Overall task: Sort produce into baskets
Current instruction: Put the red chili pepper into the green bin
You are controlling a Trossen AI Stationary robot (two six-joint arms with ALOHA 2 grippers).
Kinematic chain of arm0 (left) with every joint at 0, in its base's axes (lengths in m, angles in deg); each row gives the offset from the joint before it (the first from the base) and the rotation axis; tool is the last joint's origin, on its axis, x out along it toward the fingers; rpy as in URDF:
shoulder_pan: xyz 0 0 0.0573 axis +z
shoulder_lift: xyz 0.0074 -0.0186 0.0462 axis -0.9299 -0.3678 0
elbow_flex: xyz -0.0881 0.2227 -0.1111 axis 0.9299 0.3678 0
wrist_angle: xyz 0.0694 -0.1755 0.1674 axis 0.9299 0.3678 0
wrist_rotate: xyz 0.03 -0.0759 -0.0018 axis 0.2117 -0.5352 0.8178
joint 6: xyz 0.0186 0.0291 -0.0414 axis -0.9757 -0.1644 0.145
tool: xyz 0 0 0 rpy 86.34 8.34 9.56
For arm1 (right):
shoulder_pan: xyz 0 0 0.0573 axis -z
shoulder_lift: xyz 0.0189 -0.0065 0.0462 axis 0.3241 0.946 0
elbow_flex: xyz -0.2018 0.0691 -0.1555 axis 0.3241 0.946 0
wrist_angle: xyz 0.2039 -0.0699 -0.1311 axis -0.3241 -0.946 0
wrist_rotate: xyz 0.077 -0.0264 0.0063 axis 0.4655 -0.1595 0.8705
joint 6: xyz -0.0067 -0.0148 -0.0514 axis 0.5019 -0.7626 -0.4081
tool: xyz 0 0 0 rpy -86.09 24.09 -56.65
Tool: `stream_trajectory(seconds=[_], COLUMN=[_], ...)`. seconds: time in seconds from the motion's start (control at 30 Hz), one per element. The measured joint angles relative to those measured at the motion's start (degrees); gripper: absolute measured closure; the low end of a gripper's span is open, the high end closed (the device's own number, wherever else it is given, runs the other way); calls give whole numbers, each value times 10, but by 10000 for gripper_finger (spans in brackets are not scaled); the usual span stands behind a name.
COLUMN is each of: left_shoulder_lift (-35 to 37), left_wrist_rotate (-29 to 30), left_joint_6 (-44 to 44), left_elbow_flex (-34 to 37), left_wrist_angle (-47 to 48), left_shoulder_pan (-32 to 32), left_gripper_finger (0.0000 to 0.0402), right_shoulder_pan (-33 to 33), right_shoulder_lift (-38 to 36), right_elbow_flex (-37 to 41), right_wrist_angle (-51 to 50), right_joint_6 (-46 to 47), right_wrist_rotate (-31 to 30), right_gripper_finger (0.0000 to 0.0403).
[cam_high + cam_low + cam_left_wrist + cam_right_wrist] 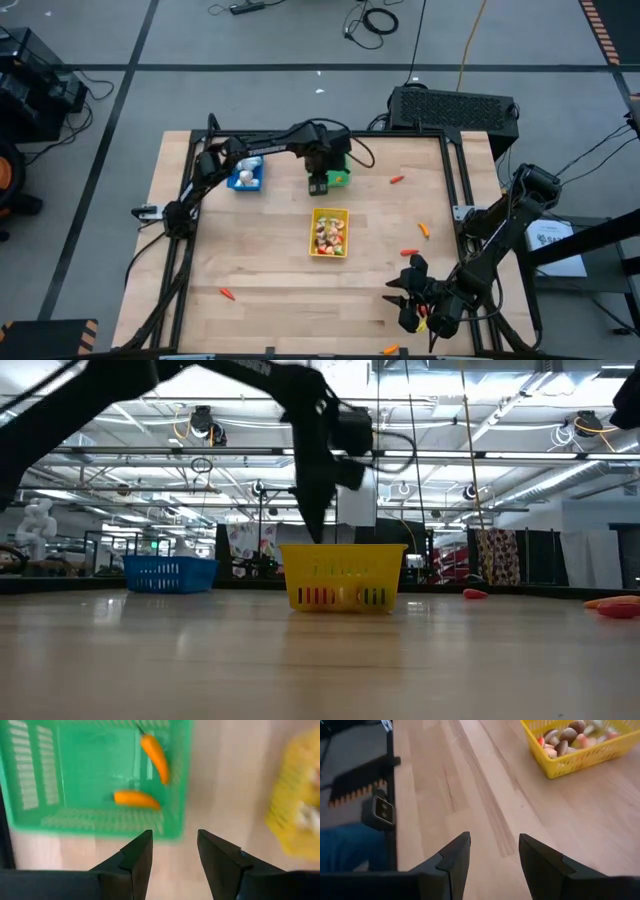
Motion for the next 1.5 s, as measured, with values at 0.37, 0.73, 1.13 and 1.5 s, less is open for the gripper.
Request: stream_trajectory(seconds=[0.37,0.73,1.13,1.5], left_shoulder_lift=[206,448,187,-45], left_wrist_rotate=[-1,-95,17,-1], left_joint_6=[28,92,114,99], left_elbow_flex=[25,464,506,205], left_wrist_angle=[38,-420,-941,-815], left_shoulder_pan=[-13,-98,-266,-273], left_gripper_finger=[237,237,237,234], right_shoulder_pan=[51,92,69,-14], right_shoulder_lift=[-39,-48,-48,-48], right_elbow_flex=[0,0,0,0], right_wrist_angle=[-164,-308,-309,-281], right_joint_6=[75,51,211,331], right_wrist_rotate=[115,244,376,386], right_gripper_finger=[243,243,243,243])
